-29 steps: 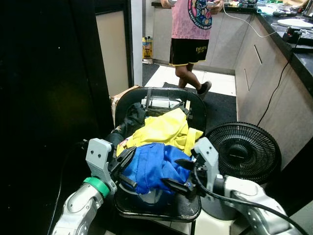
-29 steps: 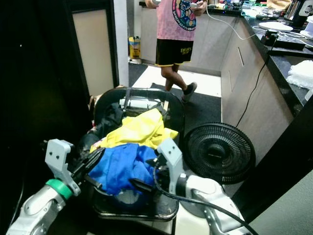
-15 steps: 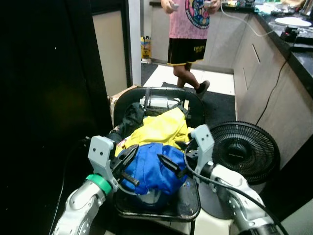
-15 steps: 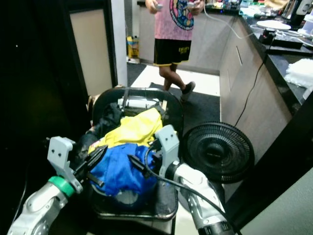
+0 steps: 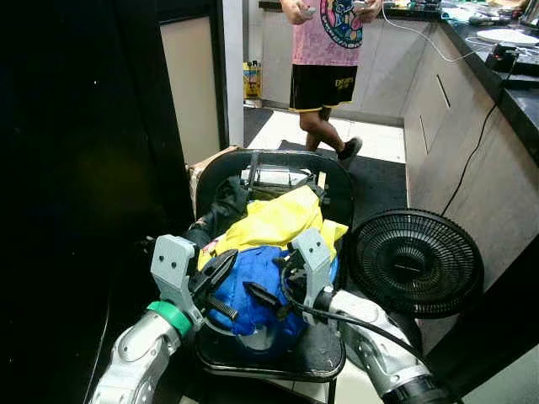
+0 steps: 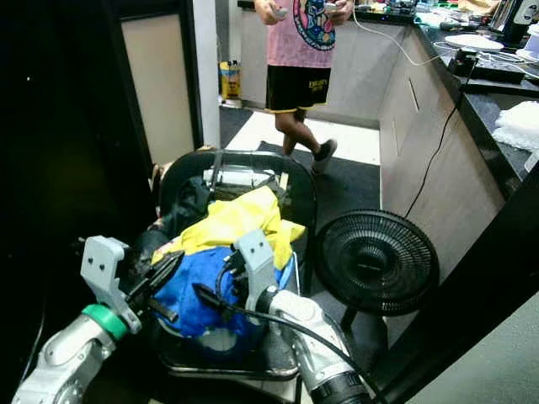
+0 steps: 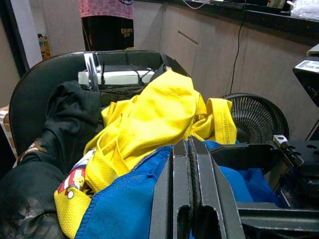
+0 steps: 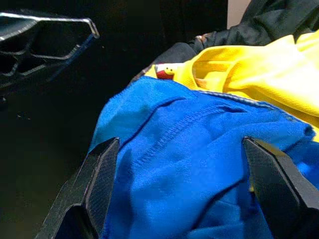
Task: Clothes washing
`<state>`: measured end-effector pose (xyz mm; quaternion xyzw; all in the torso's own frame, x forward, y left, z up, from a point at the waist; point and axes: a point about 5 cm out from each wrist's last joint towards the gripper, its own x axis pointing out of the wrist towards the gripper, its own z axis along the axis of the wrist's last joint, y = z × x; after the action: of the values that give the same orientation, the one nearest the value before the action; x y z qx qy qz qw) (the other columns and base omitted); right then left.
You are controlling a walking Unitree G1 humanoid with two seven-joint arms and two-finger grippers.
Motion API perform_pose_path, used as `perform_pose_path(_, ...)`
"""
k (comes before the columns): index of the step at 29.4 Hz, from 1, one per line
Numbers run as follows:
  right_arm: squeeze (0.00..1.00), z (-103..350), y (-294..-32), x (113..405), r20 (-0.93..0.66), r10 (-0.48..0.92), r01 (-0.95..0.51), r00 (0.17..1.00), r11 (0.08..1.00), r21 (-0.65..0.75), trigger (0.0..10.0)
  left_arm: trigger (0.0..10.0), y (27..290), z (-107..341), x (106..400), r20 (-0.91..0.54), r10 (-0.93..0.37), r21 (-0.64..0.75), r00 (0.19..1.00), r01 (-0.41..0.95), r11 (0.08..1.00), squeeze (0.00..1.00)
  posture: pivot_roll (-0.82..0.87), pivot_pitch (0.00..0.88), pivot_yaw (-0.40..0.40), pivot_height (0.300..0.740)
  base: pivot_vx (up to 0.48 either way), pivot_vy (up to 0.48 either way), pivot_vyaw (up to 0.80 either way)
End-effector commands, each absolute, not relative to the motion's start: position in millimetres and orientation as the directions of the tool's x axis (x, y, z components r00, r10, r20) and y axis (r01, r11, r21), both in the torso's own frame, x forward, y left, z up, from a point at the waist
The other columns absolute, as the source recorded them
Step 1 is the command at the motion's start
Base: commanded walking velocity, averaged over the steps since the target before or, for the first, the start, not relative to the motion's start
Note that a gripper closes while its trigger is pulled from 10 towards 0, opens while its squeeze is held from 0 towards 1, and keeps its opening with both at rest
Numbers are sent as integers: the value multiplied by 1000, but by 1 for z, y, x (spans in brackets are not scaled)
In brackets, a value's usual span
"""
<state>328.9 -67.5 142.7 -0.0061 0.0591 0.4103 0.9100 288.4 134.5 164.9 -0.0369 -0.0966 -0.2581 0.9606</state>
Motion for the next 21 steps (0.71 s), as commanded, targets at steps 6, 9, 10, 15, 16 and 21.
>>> perform_pose_path(6,0,137,-67,329,-109,753,-755,649,655,34,0,10000,135,161,286,181,-493,-17,851,504,864,0,-20,78,49,740,0,0,0)
perform_pose_path(9,0,133,-66,330,-114,757,-760,643,649,30,0,10000,135,161,286,180,-495,-14,850,505,863,0,-21,76,50,740,0,0,0)
perform_pose_path(10,0,132,-66,330,-123,757,-760,642,650,31,0,10000,135,161,287,180,-496,-13,850,506,862,0,-21,75,50,740,0,0,0)
perform_pose_path(15,0,127,-65,331,-167,750,-757,640,653,34,2000,10000,134,161,287,180,-500,-13,847,510,860,0,-24,74,49,740,0,0,0)
perform_pose_path(16,0,126,-65,331,-176,746,-755,642,655,27,9098,10000,134,161,287,180,-500,-13,847,510,860,0,-24,73,48,740,0,0,0)
perform_pose_path(21,0,124,-65,331,-183,742,-752,645,659,23,10000,10000,133,161,287,180,-499,-14,847,510,860,0,-22,74,47,740,0,0,0)
